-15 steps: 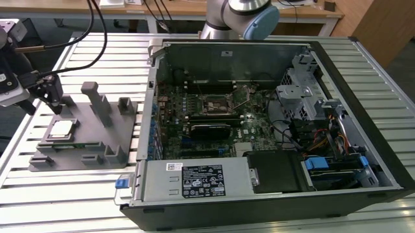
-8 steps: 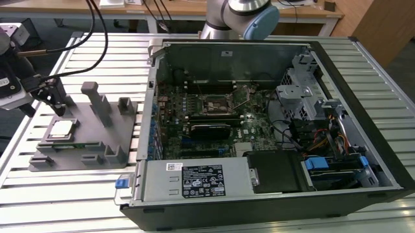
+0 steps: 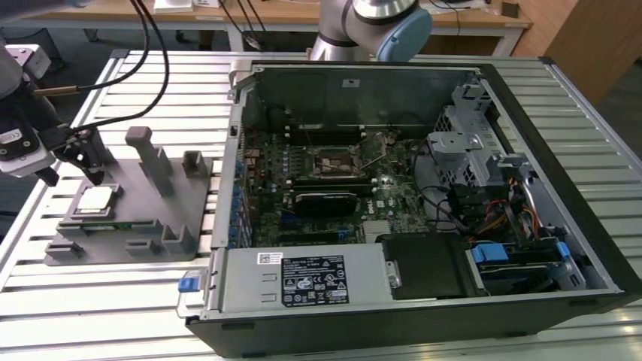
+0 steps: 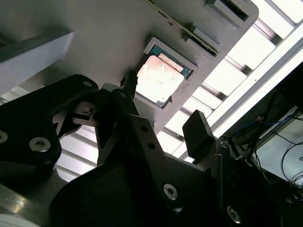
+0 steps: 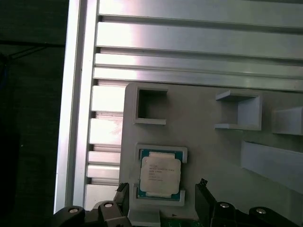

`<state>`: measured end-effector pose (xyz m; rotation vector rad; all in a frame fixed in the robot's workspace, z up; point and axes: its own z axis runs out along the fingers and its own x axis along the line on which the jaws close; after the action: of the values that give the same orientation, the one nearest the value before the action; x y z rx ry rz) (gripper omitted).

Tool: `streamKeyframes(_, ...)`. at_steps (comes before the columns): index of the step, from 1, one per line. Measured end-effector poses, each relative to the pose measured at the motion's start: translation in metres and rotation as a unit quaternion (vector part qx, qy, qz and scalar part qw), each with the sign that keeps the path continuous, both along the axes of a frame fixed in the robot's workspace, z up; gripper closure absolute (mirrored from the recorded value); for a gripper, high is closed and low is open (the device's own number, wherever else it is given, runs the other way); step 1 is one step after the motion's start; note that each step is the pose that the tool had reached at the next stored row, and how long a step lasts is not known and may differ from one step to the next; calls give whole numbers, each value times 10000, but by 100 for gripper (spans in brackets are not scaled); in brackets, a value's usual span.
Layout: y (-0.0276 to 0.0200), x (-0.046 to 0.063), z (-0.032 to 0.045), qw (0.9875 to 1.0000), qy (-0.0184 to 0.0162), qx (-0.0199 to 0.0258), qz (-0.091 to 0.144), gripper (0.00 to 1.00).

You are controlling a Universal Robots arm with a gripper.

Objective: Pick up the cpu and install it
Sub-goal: 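Pick up the cpu and move it towards the insertion slot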

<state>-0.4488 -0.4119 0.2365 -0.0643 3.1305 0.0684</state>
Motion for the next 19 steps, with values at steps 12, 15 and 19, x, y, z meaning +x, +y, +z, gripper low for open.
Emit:
streamKeyframes(12,0,1,-186,10000,0,0,-3,34)
streamKeyframes(15,0,1,-226,10000,0,-1,-21,27)
streamKeyframes(19,0,1,-278,10000,0,-1,-80,27)
